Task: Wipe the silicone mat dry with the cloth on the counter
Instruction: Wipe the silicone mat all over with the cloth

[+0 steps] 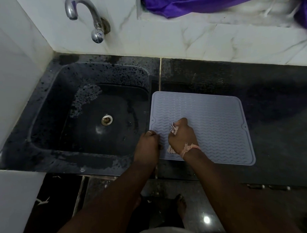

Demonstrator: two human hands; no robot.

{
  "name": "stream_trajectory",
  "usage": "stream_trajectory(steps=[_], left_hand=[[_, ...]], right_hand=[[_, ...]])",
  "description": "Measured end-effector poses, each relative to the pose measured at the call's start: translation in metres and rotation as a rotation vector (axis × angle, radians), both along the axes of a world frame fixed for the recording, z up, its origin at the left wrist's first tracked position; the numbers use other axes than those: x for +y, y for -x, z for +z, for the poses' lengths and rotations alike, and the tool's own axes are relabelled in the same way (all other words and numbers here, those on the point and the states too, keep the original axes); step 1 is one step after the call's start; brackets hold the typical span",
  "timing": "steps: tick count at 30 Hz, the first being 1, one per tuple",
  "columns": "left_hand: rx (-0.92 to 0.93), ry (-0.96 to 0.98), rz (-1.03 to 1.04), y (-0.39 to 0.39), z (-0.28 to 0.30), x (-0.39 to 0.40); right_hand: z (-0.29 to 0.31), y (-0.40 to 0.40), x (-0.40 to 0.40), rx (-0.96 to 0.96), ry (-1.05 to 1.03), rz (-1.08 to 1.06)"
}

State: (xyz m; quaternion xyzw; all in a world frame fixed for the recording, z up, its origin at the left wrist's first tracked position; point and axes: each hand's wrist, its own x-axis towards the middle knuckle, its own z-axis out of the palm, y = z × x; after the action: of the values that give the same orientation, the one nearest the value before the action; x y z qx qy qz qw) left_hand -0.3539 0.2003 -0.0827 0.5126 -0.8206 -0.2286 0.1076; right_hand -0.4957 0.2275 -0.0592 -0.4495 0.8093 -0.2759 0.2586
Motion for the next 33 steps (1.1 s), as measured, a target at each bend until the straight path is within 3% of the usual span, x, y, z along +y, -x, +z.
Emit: stream_trajectory(steps=[17, 26, 30, 33], left_hand=[[0.090, -0.054, -0.034, -0.008, 0.002, -0.004], [0.080, -0.072, -0.002, -0.013, 0.004, 0.001], [0.089, -0.095, 0.038, -0.013, 0.007, 0.002], [0.087, -0.090, 0.039, -0.013, 0.011, 0.004]], right_hand=[[-0.011, -0.009, -0.007, -0.088, 0.027, 0.065], [-0.013, -0.013, -0.027, -0.171, -0.022, 0.235], [-0.007, -0.005, -0.039, -0.269, -0.075, 0.270], [-0.003, 0.010, -0.037, -0.569, -0.083, 0.130]])
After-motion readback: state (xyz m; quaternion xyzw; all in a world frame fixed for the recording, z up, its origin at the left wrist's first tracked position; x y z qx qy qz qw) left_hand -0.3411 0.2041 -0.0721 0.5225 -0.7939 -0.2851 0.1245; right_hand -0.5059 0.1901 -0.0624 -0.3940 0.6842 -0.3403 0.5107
